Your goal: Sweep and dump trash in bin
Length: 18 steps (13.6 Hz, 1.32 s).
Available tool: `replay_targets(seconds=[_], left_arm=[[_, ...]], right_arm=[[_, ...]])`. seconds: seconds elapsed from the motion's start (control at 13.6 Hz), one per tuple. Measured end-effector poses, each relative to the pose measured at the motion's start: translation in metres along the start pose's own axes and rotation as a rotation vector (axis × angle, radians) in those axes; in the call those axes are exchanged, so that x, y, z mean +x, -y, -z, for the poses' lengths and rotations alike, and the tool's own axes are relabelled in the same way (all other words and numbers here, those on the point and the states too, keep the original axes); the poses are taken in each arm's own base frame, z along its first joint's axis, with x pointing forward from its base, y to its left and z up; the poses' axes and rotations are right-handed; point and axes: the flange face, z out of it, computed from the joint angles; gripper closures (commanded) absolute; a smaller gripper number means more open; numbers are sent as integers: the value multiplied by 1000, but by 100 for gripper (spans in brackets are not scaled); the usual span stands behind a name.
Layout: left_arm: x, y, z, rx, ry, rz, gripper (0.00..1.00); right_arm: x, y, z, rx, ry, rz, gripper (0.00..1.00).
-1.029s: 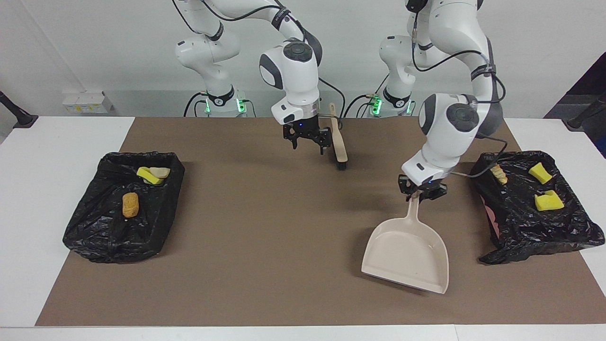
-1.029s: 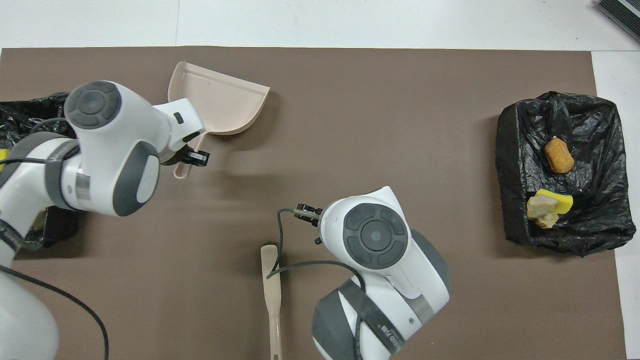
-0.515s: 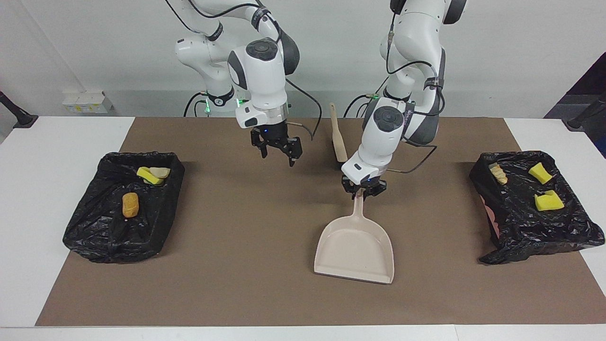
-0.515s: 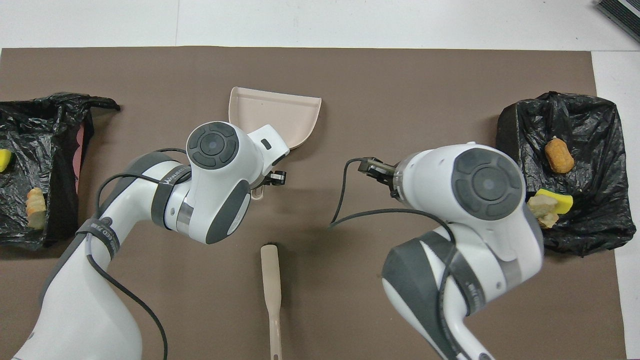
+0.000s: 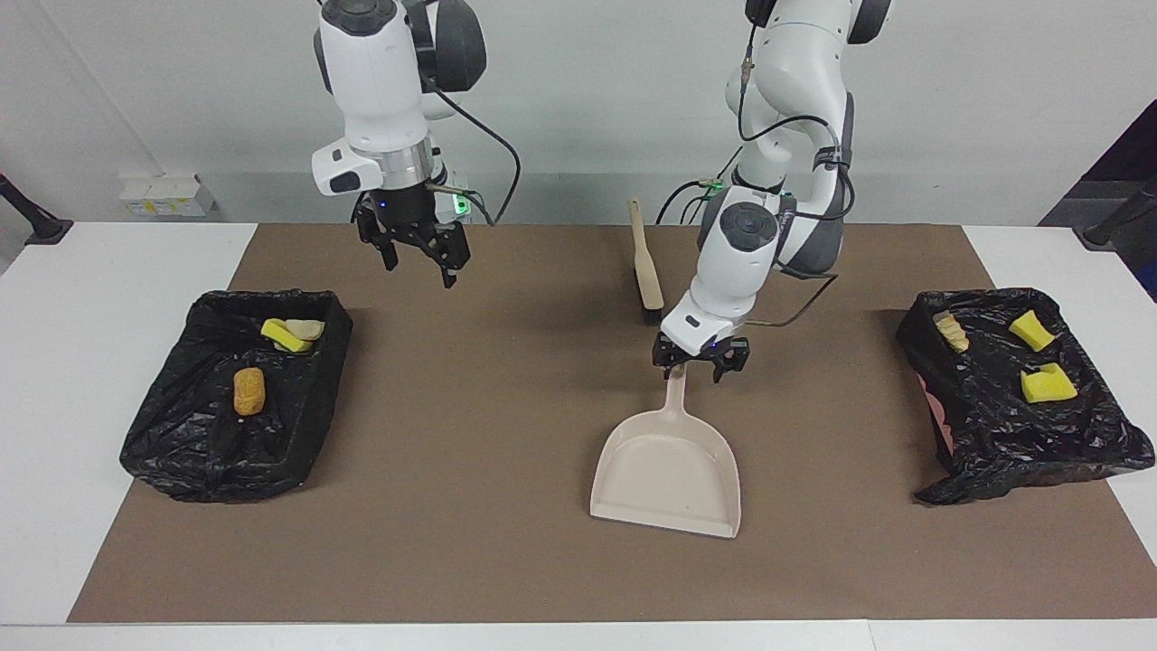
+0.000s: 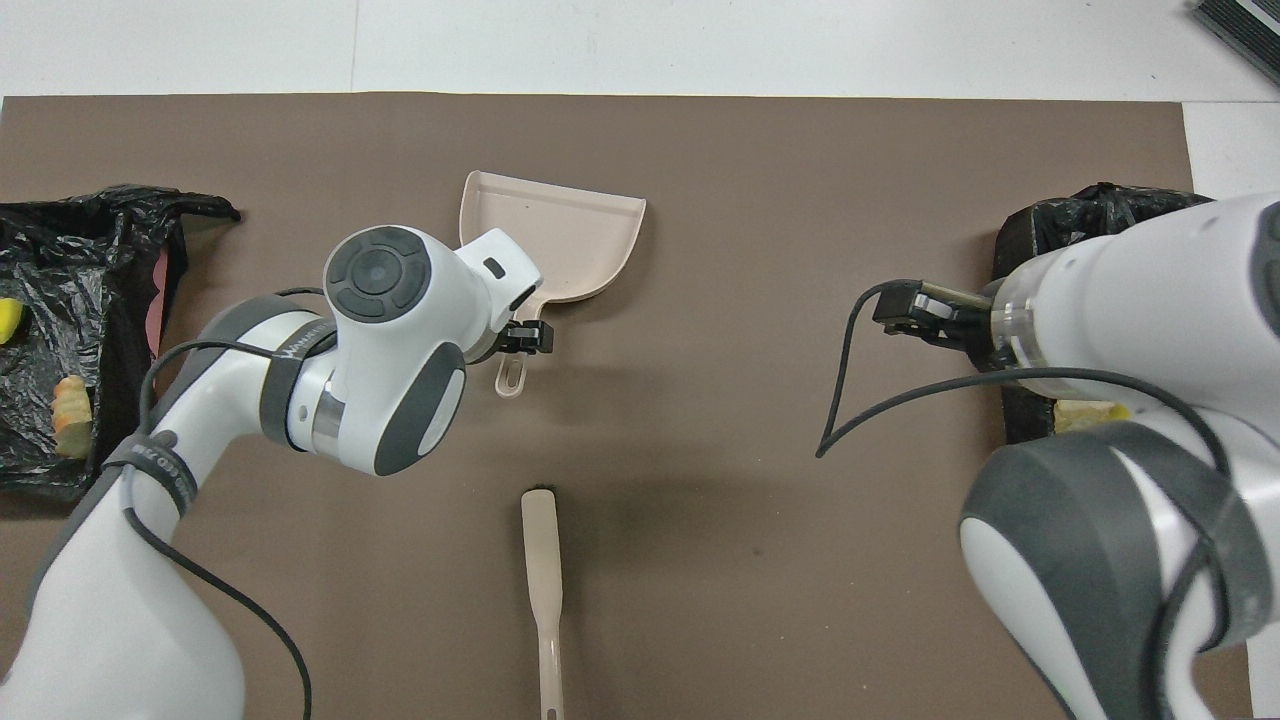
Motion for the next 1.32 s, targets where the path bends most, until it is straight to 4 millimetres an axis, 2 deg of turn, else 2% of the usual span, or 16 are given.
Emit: replay_targets(seconds=[0.22,0.44,0.59,0.74,0.88,1.18,1.32], left_arm=[[24,71,45,-1,-31,95,0],[38,149,94,8,-36,78,0],[36,193,126,14,-18,50,0],[28,230,161,15,4,29,0],[13,241,192,16,26,14,0],[-13,224,251,44,70,-43,0],[-25,221,262,43,76,-48,0]], right_arm=[[12,-26,38,-17,17,26,0],[20,-54,66,-39,53,65,0],[20,-64,73,-52,81,90,0],[22,-66,71,-55,90,98,0],[28,-68,72,-51,88,117,0],[31,-69,72,-47,87,164,0],[30,-66,73,-44,86,169,0]])
